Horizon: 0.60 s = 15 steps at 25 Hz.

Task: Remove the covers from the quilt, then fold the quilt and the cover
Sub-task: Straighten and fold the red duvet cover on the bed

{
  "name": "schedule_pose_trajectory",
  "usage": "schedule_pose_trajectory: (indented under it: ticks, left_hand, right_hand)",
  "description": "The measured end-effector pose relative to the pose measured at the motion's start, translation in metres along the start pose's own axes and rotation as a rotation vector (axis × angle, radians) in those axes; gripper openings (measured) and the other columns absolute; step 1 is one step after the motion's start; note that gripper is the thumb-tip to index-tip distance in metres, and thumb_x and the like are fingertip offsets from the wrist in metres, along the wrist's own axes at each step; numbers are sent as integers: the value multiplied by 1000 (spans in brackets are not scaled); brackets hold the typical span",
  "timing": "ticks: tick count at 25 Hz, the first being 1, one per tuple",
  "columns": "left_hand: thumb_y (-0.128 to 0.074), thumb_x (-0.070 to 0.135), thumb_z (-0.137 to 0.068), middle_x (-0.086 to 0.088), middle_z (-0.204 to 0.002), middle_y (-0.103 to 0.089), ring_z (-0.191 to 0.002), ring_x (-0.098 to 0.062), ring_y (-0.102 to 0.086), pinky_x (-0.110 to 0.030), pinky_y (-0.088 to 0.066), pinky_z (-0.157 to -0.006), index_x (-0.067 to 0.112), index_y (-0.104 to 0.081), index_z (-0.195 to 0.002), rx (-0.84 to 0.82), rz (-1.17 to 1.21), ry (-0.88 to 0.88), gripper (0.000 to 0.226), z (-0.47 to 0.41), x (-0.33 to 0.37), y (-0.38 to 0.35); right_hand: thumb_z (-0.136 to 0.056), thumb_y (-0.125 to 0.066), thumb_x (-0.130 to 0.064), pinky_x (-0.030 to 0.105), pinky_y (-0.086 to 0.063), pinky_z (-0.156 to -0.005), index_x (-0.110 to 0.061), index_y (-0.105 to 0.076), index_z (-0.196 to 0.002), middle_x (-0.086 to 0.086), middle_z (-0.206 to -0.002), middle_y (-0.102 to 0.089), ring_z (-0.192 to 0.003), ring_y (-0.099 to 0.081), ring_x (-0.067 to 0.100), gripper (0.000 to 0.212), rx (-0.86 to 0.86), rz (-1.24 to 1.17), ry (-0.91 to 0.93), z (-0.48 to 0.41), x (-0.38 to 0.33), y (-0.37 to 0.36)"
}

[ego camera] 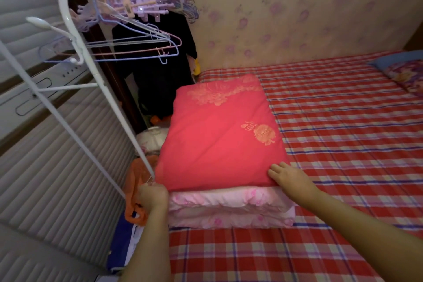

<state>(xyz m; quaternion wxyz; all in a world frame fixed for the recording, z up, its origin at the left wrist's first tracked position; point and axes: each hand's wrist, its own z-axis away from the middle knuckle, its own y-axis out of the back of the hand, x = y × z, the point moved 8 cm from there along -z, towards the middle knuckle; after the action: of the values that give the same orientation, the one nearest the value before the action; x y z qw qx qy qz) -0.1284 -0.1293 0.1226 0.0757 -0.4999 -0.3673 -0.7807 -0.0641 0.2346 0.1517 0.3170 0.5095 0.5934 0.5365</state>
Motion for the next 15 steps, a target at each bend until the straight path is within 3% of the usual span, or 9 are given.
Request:
schedule_pose_trajectory:
  ticks: [2, 4, 5, 8, 10, 12, 15]
  left_hand:
    - [-48, 13, -92, -23, -137, -45, -126, -38, -41, -48, -31, -105, -1, -45, -134, 141, -51, -412, 44, 22, 63, 3]
    - [-46, 28, -92, -15, -148, -35, -137, -34, -30, -51, -21, -112, 10, -37, -143, -83, -178, -839, 54, 65, 120, -45]
    - [-42, 40, -93, -10, -154, -24, -142, -31, -19, -54, -13, -113, 18, -28, -148, -235, -336, -950, 60, 89, 130, -77]
    - [-15, 79, -80, -6, -159, 10, -145, -35, 12, -65, 3, -108, 42, 0, -148, -500, -875, -985, 79, 119, 93, -142]
    - [9, 92, -54, -8, -158, 16, -143, -38, 17, -67, 6, -106, 48, 6, -146, -543, -975, -1015, 101, 124, 68, -152]
    - [11, 92, -48, -8, -157, 17, -142, -39, 18, -68, 7, -105, 50, 7, -145, -542, -972, -1044, 106, 127, 62, -152]
    - [23, 94, -34, -8, -158, 14, -143, -39, 14, -69, 4, -105, 51, 9, -143, -529, -980, -1049, 118, 123, 71, -152]
  right_hand:
    - [-66, -32, -14, 25, -41, -36, -20, -61, -69, -6, -68, -56, -54, -52, 13, 30, -5, 2, 18, 0, -1, 1]
    - [-67, -32, -15, 23, -41, -37, -21, -61, -70, -8, -69, -56, -55, -51, 11, 30, -16, -8, 26, 4, -2, -1]
    - [-68, -33, -15, 22, -41, -38, -22, -61, -71, -9, -70, -56, -56, -51, 11, 29, -39, -13, 14, 6, -1, -4]
    - [-70, -34, -11, 24, -41, -43, -20, -61, -73, -6, -73, -58, -61, -56, 14, 29, -136, -27, -51, 7, -3, -2]
    - [-79, -37, -3, 28, -45, -60, -13, -65, -92, 2, -93, -62, -83, -62, 24, 32, -279, -29, -76, -5, -7, 0]
    - [-86, -42, -6, 34, -48, -76, -9, -60, -107, 8, -110, -62, -102, -61, 30, 28, -412, -107, -236, -33, -1, 8]
    - [-88, -41, -8, 37, -42, -92, -11, -50, -122, 10, -128, -53, -119, -51, 29, 36, -116, -294, -339, -105, 15, 39]
